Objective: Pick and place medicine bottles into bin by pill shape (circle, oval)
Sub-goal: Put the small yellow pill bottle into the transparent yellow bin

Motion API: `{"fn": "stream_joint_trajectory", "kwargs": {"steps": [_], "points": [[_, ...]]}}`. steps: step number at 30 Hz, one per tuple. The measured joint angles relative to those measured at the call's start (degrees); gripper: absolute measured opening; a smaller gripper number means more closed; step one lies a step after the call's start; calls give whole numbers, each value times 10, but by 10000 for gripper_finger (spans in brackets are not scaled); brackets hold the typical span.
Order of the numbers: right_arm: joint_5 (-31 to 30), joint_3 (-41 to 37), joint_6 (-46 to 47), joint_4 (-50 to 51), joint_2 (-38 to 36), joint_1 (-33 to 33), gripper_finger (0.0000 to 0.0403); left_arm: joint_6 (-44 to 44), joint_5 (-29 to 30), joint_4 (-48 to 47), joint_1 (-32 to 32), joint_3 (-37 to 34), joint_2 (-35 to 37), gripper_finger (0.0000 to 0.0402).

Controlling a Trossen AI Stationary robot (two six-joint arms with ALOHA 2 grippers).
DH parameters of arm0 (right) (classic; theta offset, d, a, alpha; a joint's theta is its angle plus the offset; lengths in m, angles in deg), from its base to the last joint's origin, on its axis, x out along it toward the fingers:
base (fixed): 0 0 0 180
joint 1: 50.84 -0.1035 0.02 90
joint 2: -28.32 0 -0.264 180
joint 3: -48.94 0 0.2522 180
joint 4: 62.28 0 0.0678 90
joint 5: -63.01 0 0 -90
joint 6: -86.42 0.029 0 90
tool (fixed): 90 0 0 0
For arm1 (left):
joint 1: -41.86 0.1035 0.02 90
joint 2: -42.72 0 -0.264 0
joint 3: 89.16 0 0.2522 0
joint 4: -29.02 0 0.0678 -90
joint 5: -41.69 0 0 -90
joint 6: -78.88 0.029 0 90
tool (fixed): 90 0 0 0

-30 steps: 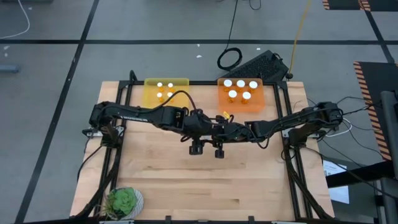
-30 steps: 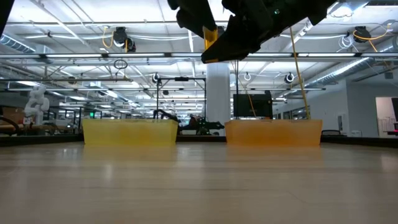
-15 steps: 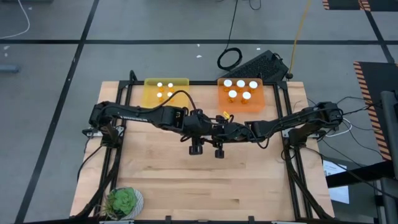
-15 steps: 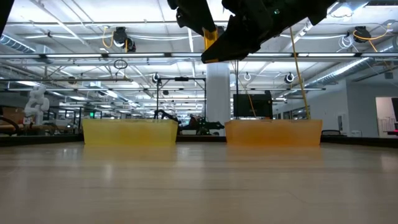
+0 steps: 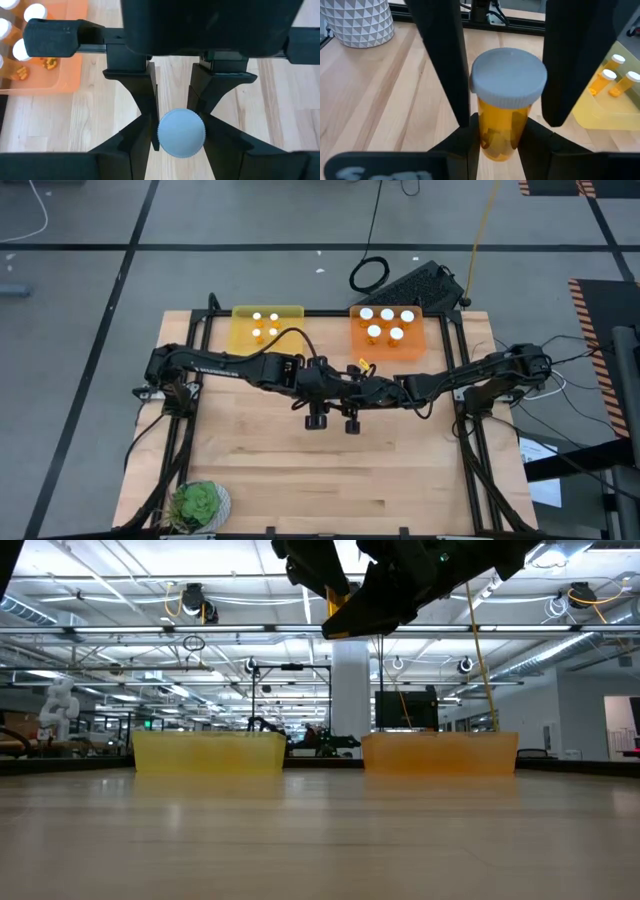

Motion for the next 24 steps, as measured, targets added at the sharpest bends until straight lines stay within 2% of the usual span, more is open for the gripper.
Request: {"fn": "stream_joint_trajectory", "kwargs": {"steps": [9, 17, 24], "points": [[0, 0, 0, 0, 0, 0, 100, 0, 3, 2, -1, 0, 0, 165], [1, 0, 0, 0, 0, 0, 100, 1, 4, 1, -2, 0, 0, 115], [2, 0, 0, 0, 0, 0, 100, 1, 5, 1, -8, 0, 0, 130]]}}
